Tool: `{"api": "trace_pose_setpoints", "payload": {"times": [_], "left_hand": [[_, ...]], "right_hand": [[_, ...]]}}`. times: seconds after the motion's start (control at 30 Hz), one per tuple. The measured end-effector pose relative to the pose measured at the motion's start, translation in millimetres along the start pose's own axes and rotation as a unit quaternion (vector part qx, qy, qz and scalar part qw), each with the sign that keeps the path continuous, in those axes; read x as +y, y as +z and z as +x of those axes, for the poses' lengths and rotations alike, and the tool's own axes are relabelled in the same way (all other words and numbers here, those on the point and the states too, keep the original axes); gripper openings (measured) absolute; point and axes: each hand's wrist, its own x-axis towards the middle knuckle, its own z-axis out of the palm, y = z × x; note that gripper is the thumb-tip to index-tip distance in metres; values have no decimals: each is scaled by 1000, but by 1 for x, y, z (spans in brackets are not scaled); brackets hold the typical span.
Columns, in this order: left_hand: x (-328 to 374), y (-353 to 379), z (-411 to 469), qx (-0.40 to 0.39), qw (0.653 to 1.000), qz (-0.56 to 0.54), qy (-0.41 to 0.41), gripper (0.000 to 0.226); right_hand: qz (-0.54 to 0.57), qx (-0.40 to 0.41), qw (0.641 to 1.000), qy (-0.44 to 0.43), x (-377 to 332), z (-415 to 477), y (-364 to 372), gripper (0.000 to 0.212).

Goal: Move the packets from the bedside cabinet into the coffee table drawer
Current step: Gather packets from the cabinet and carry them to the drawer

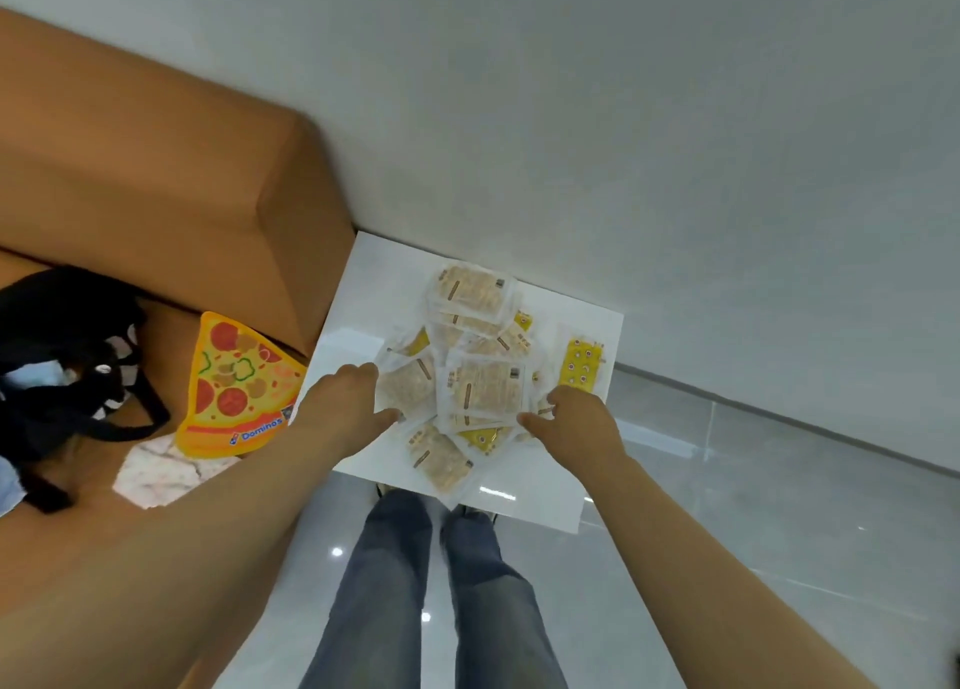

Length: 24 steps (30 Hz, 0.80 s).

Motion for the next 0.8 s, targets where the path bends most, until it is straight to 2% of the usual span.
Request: {"api": "trace_pose_setpoints", "payload": {"times": [0.17,0.33,0.53,0.63,0.8], "left_hand": [[-5,30,42,-11,998,-54,-28,59],[-5,50,70,7,995,-86,-50,64],[3,55,89,51,981,-176,-70,64],[9,55,93,39,971,-219,-86,65],[12,49,91,28,957,-267,-110,70]], "right_hand": [[50,-5,998,49,-6,44,34,59],[100,22,989,109,-8,70,59,85],[189,67,971,129,-8,84,69,89],[243,73,959,124,-4,86,71,79],[287,27,953,97,3,89,71,30]]}}
